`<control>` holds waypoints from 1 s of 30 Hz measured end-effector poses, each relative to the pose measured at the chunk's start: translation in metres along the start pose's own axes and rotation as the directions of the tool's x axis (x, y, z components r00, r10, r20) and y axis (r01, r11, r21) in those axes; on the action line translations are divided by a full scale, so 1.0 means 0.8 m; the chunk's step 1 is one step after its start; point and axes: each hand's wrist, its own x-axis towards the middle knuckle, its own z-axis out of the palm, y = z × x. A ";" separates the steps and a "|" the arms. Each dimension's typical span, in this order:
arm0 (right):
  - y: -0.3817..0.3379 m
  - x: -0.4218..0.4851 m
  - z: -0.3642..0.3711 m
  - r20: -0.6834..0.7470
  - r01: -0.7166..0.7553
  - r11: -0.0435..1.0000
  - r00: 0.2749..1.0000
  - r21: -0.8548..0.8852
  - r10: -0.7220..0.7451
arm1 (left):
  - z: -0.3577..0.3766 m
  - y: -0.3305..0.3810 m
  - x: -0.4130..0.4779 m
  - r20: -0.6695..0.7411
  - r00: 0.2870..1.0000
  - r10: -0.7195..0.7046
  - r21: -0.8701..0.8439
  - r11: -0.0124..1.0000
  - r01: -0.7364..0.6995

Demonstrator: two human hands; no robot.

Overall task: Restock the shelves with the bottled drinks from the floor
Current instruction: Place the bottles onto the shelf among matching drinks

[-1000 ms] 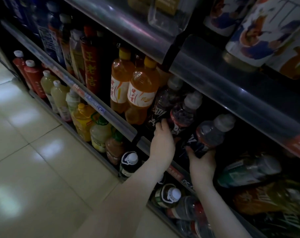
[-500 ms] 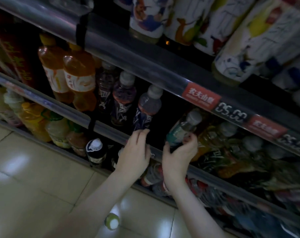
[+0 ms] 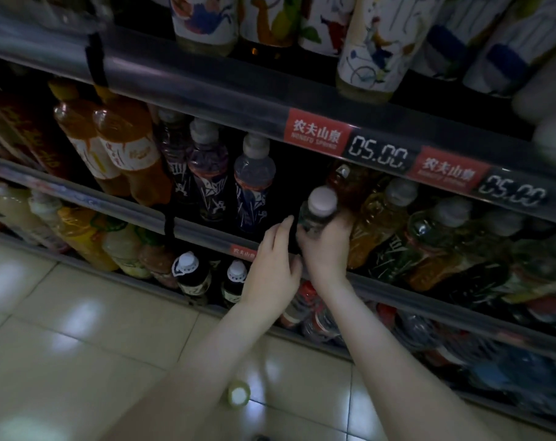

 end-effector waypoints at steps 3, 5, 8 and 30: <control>-0.009 -0.035 -0.034 0.047 0.015 0.988 0.999 0.153 -0.023 | -0.009 0.008 -0.006 0.010 1.000 0.001 0.001 1.000 -0.001; -0.021 -0.058 -0.069 0.031 0.042 0.968 0.998 0.248 -0.051 | -0.012 0.020 -0.016 0.040 0.999 0.011 -0.012 1.000 -0.011; -0.027 -0.084 -0.127 0.033 -0.001 0.954 0.999 0.300 -0.009 | -0.006 0.050 -0.033 0.134 0.990 0.032 -0.064 0.998 -0.024; 0.351 -0.081 -0.659 0.110 -0.445 0.863 0.896 0.238 0.431 | 0.465 0.432 -0.156 0.632 0.774 -0.028 0.259 0.950 -0.177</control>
